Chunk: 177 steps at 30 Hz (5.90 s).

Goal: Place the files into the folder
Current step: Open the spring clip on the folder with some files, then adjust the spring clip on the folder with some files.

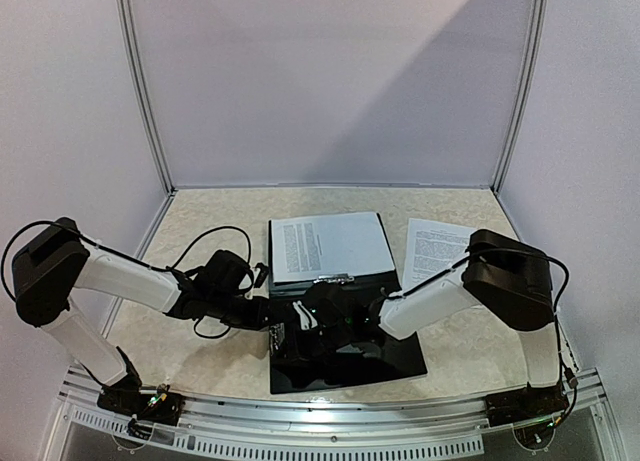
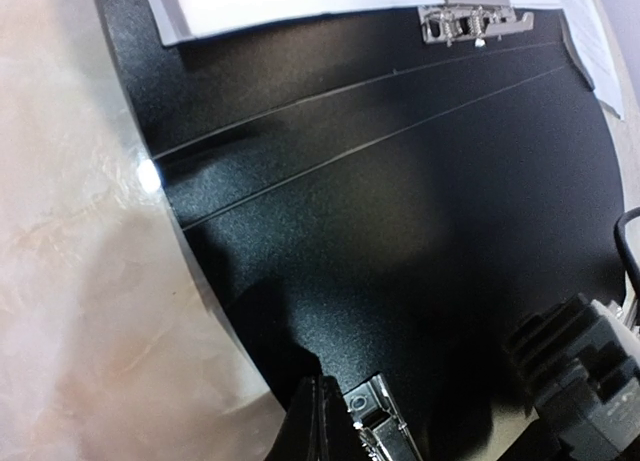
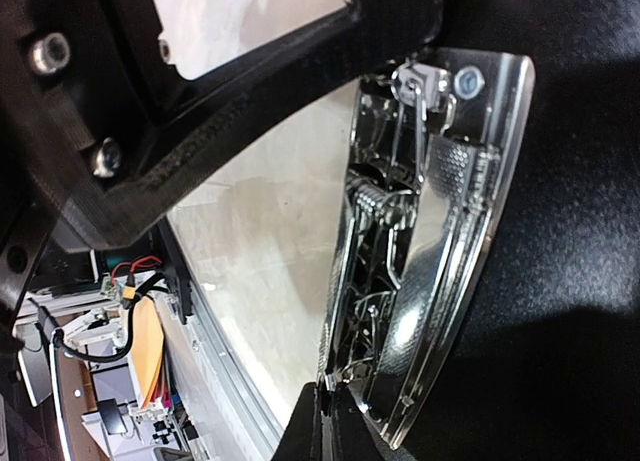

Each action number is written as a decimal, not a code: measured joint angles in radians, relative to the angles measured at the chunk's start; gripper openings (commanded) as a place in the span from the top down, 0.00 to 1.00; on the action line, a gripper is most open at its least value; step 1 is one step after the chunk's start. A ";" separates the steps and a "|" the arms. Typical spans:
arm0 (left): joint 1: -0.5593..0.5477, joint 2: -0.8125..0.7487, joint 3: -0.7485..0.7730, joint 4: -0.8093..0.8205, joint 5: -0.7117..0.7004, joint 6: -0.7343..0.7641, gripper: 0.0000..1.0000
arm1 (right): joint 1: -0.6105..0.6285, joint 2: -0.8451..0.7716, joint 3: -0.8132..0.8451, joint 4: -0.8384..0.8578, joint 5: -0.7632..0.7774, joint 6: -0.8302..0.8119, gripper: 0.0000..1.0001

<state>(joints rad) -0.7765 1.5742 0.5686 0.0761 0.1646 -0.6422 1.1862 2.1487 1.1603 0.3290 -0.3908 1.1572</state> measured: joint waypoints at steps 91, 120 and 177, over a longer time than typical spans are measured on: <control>-0.023 0.030 0.040 -0.028 -0.039 0.005 1.00 | 0.026 -0.002 0.215 -0.467 0.088 -0.133 0.97; -0.061 0.030 0.039 -0.023 -0.103 0.016 1.00 | 0.011 -0.062 0.269 -0.728 0.217 -0.172 0.95; -0.225 0.122 0.537 -0.843 -0.507 0.347 0.55 | -0.621 -0.787 -0.332 -0.762 0.173 -0.749 0.32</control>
<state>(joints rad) -1.0016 1.6962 1.1053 -0.7673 -0.3424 -0.2955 0.5652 1.3613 0.8288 -0.4332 -0.2180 0.4080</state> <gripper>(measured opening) 0.447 0.673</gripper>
